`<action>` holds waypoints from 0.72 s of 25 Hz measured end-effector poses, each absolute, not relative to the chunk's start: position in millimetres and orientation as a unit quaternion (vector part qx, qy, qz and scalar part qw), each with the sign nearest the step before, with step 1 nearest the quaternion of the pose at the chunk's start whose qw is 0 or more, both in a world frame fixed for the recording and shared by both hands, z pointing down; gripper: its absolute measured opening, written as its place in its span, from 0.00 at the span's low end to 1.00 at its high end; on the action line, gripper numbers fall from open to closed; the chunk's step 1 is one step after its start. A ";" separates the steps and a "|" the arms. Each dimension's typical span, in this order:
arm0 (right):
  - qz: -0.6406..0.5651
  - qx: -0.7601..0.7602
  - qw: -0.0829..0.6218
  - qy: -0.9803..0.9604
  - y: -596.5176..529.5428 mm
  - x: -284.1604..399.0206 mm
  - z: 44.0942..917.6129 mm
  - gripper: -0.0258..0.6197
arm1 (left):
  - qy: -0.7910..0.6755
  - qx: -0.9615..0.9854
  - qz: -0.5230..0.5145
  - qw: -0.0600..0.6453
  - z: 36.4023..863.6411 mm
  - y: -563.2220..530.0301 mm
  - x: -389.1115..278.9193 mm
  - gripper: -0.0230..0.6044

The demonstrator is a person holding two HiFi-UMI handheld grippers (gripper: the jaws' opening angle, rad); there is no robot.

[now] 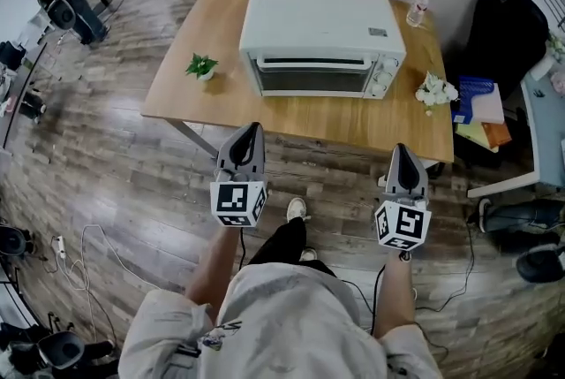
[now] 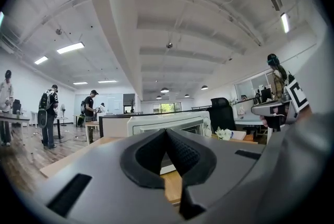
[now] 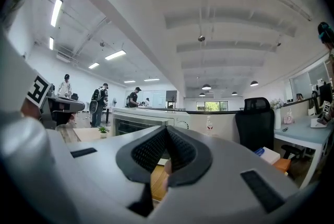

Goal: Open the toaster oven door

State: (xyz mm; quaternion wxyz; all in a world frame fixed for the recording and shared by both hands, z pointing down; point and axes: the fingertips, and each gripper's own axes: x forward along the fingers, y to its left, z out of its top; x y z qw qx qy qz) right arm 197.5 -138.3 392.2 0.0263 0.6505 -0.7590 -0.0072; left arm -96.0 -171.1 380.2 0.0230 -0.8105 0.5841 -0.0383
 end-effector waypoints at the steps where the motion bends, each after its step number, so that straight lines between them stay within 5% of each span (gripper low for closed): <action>1: -0.010 0.651 0.029 -0.759 -146.7 196.1 391.1 0.08 | 0.583 -0.812 -0.035 0.019 382.6 -180.7 -94.9 0.06; 18: -0.008 0.634 0.043 -0.772 -233.6 168.8 394.1 0.07 | 0.590 -0.806 -0.043 0.024 398.0 -257.9 -98.5 0.06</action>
